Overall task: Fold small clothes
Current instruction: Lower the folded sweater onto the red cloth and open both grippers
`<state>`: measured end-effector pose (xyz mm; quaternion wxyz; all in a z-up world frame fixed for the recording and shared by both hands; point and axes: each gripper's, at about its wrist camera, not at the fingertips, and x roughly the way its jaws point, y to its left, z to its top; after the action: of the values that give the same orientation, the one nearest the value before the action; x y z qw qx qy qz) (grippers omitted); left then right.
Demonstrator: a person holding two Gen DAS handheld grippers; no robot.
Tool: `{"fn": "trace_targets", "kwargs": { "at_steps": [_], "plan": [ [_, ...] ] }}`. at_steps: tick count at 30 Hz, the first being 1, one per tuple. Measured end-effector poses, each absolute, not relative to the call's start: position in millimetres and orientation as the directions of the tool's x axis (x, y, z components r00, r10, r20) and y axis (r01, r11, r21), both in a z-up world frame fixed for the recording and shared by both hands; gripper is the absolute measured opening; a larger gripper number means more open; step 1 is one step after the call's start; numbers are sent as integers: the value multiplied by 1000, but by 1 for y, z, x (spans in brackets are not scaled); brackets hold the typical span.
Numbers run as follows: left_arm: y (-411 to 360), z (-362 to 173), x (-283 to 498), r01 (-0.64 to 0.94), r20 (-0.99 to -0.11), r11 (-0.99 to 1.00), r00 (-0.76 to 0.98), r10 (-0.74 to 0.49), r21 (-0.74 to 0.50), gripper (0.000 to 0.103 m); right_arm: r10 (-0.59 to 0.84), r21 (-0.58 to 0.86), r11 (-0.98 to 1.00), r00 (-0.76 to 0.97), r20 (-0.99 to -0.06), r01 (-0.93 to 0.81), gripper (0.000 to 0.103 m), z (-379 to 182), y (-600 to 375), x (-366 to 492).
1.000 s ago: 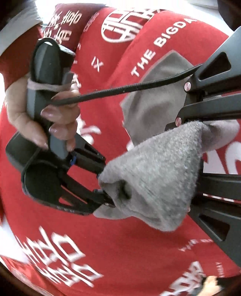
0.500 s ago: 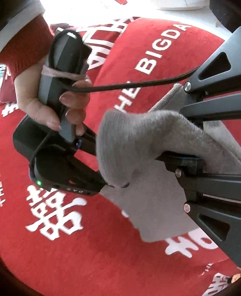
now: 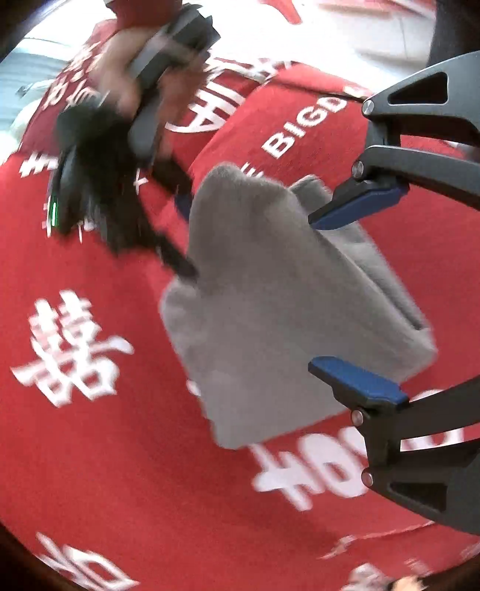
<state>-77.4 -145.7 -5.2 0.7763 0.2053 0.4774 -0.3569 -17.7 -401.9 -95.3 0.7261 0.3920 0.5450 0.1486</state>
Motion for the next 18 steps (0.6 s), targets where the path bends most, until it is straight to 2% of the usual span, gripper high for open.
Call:
{"fn": "trace_targets", "kwargs": {
  "at_steps": [7, 9, 11, 18],
  "plan": [
    [-72, -33, -20, 398, -930, 874, 116, -349, -279, 72, 671, 816, 484, 463, -579, 317, 61, -110, -399, -102],
    [-55, -36, -12, 336, -928, 891, 107, -358, -305, 72, 691, 839, 434, 477, -543, 328, 60, -115, -392, -116],
    [-47, -35, -17, 357, -932, 893, 132, -337, -272, 72, 706, 852, 396, 480, -521, 343, 60, -122, -381, -123],
    [-65, -48, -63, 593, -956, 786, 85, -280, -178, 72, 710, 874, 306, 521, -474, 378, 60, -142, -360, -114]
  ]
}}
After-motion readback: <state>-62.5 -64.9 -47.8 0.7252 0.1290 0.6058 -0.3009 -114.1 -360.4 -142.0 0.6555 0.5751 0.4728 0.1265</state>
